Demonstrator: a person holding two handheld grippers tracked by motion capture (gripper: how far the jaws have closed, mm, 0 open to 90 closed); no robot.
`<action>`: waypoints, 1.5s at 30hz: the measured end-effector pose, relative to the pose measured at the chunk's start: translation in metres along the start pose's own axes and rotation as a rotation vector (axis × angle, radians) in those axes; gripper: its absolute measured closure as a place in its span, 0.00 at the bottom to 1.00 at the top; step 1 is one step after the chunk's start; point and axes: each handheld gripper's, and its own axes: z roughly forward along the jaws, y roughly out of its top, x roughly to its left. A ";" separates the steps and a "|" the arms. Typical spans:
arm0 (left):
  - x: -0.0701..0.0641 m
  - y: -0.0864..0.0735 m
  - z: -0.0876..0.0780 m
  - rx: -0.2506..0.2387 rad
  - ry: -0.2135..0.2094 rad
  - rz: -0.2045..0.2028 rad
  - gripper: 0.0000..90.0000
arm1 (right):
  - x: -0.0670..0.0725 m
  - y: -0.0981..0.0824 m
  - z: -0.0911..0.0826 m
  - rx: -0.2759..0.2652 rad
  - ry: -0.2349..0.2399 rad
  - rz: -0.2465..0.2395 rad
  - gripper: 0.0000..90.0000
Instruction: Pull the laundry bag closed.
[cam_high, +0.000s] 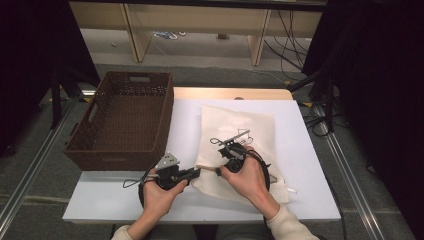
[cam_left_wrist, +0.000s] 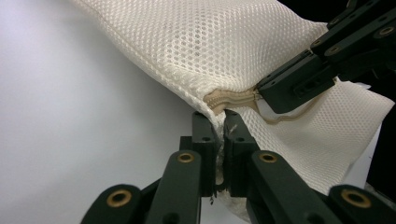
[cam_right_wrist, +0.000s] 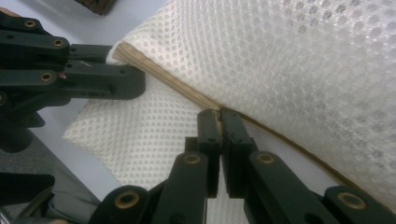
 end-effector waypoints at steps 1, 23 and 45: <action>0.000 0.000 0.000 -0.001 -0.004 0.002 0.95 | 0.000 0.000 0.000 0.000 0.000 0.004 0.98; 0.000 0.000 -0.001 -0.002 0.019 -0.003 0.95 | -0.001 0.000 -0.003 0.014 -0.023 0.017 0.98; 0.002 0.001 -0.003 -0.011 0.040 0.007 0.95 | -0.011 0.001 -0.006 0.029 -0.041 0.008 0.98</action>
